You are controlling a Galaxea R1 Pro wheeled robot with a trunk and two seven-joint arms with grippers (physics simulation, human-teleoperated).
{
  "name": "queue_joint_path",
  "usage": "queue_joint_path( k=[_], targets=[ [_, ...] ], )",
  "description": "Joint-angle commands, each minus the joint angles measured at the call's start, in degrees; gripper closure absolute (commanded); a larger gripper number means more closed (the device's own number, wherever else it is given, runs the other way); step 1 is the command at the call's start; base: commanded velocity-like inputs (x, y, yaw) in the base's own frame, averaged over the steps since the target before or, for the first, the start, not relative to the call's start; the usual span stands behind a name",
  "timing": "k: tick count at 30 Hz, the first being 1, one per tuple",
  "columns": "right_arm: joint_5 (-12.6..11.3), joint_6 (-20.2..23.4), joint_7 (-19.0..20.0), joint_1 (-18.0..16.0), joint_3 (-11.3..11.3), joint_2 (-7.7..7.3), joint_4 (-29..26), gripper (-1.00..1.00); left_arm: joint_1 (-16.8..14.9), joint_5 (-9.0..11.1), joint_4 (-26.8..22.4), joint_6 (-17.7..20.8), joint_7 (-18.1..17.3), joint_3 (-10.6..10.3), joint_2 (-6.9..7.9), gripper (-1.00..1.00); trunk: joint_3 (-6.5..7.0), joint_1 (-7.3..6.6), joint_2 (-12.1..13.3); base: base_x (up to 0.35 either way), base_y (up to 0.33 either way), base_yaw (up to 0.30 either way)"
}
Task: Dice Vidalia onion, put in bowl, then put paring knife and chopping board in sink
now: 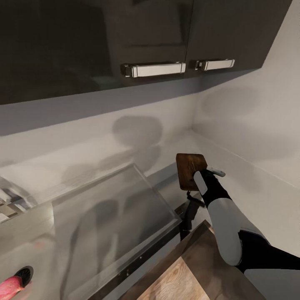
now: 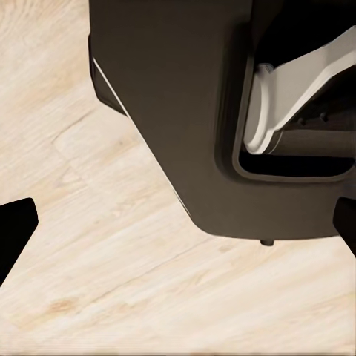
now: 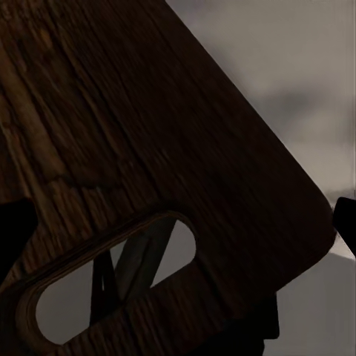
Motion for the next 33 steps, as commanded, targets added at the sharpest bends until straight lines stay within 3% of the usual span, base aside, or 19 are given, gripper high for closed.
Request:
queue_joint_path(
  k=[1, 33],
  targets=[
    [-0.38, 0.14, -0.28, -0.04, -0.08, 0.03, -0.11, -1.0, 0.02, 0.14, -0.01, -0.08, -0.03, -0.04, 0.0, -1.0, -0.1, 0.04, -0.11, 0.001, -0.046, 0.0],
    [-0.09, 0.14, -0.61, -0.04, -0.12, 0.01, 0.78, -1.0, 0.02, 0.14, 1.25, -0.1, -0.21, -0.04, 0.05, -1.0, -0.25, 0.04, -0.11, -0.039, -0.021, 0.0]
  ],
)
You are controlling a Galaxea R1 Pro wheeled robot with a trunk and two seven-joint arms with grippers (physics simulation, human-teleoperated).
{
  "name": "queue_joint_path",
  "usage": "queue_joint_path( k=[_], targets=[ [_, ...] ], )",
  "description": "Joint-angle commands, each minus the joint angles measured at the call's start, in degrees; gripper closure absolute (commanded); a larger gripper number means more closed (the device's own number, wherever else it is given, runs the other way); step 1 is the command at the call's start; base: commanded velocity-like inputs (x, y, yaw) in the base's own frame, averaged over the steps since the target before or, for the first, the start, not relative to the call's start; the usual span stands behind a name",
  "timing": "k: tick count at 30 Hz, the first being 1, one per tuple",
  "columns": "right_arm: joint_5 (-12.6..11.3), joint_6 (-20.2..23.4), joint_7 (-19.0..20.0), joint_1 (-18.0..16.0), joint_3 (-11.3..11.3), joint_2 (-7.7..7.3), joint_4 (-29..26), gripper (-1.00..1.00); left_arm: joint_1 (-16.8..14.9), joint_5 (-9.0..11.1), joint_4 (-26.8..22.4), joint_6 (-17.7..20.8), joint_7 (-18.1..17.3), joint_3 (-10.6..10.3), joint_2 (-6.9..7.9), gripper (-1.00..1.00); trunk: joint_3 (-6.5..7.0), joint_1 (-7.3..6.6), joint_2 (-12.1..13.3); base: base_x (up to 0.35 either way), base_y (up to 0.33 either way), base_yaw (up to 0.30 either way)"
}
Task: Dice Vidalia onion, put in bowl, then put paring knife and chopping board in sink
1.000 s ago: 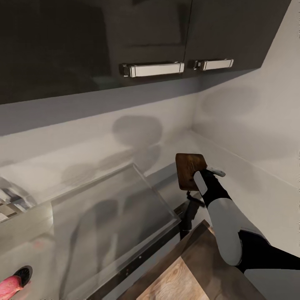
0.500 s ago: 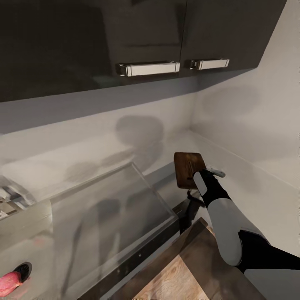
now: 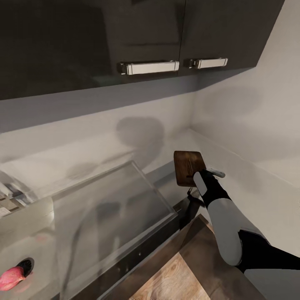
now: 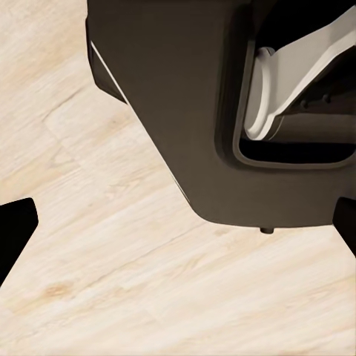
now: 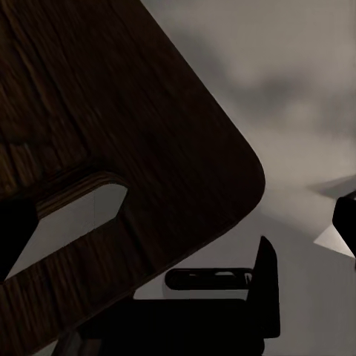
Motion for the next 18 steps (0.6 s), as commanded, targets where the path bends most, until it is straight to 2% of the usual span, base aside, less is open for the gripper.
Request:
queue_joint_path(
  k=[1, 8, 18],
  targets=[
    [-0.38, 0.14, -0.26, -0.04, -0.09, 0.04, -0.11, -1.0, 0.02, 0.14, -0.08, -0.07, -0.04, -0.04, -0.01, -1.0, -0.16, 0.03, -0.11, 0.0, 0.0, 0.0],
    [-0.4, 0.14, -0.2, -0.04, -0.05, 0.04, -0.04, -1.0, 0.02, 0.14, -0.03, -0.07, -0.04, -0.04, 0.01, -1.0, -0.74, 0.03, -0.11, 0.0, 0.0, 0.0],
    [-0.47, 0.14, -0.19, -0.04, -0.04, 0.11, -0.03, -1.0, 0.02, 0.14, 0.01, -0.07, -0.04, -0.04, -0.01, -1.0, -1.64, 0.03, -0.11, 0.07, 0.054, 0.0]
  ],
)
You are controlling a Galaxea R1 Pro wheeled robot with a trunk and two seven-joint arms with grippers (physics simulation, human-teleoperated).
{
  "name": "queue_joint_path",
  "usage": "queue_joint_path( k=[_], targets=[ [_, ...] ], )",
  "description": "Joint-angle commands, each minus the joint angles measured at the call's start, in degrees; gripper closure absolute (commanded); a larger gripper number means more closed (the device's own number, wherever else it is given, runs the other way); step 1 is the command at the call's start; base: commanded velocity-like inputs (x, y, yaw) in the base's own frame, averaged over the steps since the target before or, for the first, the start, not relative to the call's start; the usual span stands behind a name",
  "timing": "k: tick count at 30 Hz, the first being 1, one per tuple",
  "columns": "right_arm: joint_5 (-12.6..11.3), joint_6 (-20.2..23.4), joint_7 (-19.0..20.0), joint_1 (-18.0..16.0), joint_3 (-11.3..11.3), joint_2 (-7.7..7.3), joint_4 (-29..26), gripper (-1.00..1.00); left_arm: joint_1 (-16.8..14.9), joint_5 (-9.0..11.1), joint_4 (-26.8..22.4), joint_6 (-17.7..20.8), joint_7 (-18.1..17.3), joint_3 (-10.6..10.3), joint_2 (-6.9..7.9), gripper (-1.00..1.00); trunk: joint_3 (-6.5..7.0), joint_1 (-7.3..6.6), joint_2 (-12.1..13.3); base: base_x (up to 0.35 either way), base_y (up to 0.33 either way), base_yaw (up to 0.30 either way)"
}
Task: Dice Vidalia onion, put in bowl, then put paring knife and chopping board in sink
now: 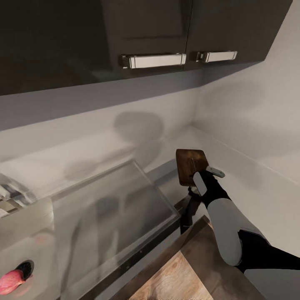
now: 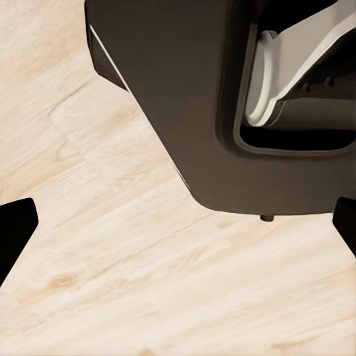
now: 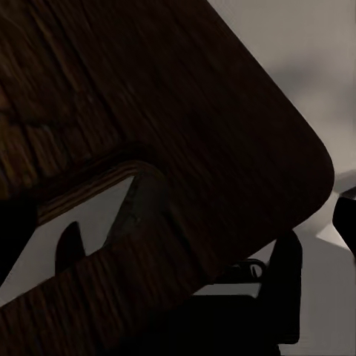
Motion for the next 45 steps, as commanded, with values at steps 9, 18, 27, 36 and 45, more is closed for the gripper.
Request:
queue_joint_path(
  k=[9, 18, 27, 36, 45],
  targets=[
    [-0.38, 0.14, -0.26, -0.04, -0.12, -0.03, -0.11, -1.0, 0.03, 0.14, 0.4, -0.07, -0.04, -0.04, -0.03, -1.0, -0.91, 0.03, -0.11, 0.003, 0.002, 0.0],
    [-0.38, 0.14, -0.26, -0.04, -0.19, -0.03, -0.11, -1.0, 0.03, 0.14, 0.53, -0.07, -0.04, -0.04, -0.04, -1.0, -1.71, 0.03, -0.11, 0.0, 0.0, 0.0],
    [-0.31, 0.29, -0.35, -0.04, -0.19, -0.03, -0.16, -1.0, 0.03, 0.14, 0.53, -0.07, -0.04, -0.04, -0.04, -1.0, -2.04, 0.03, -0.11, 0.0, 0.0, 0.0],
    [-0.29, 0.27, -0.37, -0.04, -0.19, -0.06, -0.11, -1.0, 0.03, 0.14, 0.68, -0.07, -0.04, -0.04, -0.04, -1.0, -2.05, 0.03, -0.11, 0.0, 0.0, 0.0],
    [-0.29, 0.25, -0.44, -0.04, -0.23, -0.09, -0.11, 1.0, 0.03, 0.14, 0.71, -0.07, -0.04, -0.04, -0.06, -1.0, -2.05, 0.03, -0.11, 0.0, 0.0, 0.0]
  ],
)
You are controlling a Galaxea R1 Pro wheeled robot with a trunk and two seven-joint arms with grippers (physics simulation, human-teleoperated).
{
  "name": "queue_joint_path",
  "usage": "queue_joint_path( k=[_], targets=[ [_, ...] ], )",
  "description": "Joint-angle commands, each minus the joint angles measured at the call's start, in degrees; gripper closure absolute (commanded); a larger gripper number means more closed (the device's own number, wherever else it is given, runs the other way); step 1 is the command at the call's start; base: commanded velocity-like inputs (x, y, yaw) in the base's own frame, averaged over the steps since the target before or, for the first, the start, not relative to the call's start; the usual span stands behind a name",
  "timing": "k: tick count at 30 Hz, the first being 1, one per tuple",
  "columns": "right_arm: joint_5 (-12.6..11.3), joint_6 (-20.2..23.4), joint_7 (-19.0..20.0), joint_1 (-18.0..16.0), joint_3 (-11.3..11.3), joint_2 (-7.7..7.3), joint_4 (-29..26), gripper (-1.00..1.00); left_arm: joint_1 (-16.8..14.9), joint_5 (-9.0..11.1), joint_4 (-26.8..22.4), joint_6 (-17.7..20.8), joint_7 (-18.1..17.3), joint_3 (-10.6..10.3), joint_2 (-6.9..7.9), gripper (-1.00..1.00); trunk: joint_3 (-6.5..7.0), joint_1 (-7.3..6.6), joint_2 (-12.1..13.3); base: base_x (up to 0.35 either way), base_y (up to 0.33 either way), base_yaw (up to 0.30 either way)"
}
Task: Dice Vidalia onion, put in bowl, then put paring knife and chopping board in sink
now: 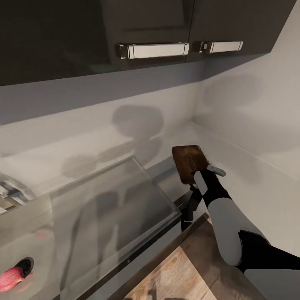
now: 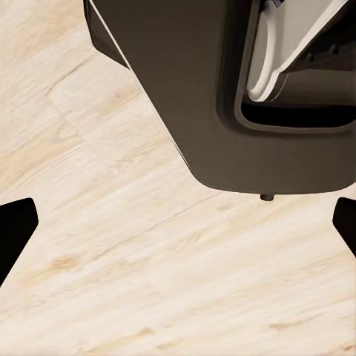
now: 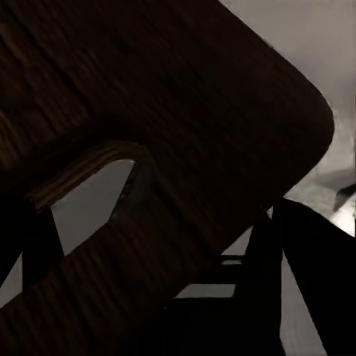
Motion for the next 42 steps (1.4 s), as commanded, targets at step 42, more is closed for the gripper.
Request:
queue_joint_path(
  k=[42],
  targets=[
    [-0.64, 0.97, -1.28, 0.0, -0.34, 0.07, 0.11, 1.0, 0.03, 0.15, -0.1, -0.07, 0.21, 0.05, -0.42, -1.0, 1.9, 0.06, -0.07, 0.0, 0.0, 0.0]
  ],
)
